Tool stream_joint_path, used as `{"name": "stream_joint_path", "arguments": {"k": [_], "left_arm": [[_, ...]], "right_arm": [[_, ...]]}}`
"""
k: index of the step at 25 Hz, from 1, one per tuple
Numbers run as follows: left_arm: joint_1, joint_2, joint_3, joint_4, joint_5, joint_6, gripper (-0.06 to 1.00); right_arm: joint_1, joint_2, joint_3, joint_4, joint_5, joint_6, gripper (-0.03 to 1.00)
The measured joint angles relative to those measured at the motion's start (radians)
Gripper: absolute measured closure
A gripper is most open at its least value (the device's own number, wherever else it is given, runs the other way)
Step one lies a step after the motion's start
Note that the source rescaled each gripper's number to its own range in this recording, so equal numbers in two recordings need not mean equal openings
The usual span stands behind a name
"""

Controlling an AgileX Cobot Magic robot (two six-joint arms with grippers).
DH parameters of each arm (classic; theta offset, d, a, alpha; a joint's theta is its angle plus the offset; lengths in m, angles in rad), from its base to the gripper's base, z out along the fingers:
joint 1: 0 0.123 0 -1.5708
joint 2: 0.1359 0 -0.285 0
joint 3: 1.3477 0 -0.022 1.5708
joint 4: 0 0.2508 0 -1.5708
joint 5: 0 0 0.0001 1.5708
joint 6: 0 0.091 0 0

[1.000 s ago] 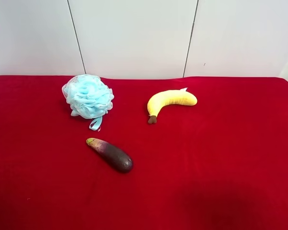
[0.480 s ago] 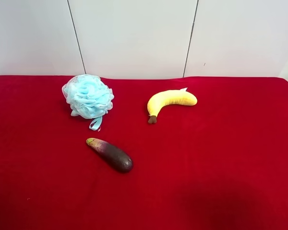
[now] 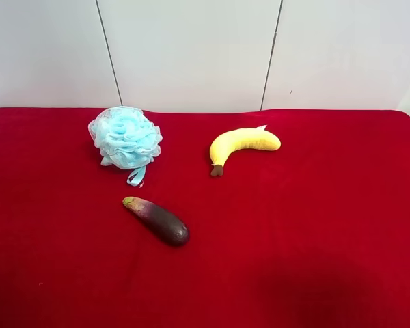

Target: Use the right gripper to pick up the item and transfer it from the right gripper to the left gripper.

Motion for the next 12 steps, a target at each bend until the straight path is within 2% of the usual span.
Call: {"name": "stream_joint_path", "arguments": {"k": [12], "left_arm": [[0.0,0.0,0.0,0.0,0.0,0.001,-0.05]], "right_arm": [[0.0,0.0,0.0,0.0,0.0,0.0,-0.03]]}}
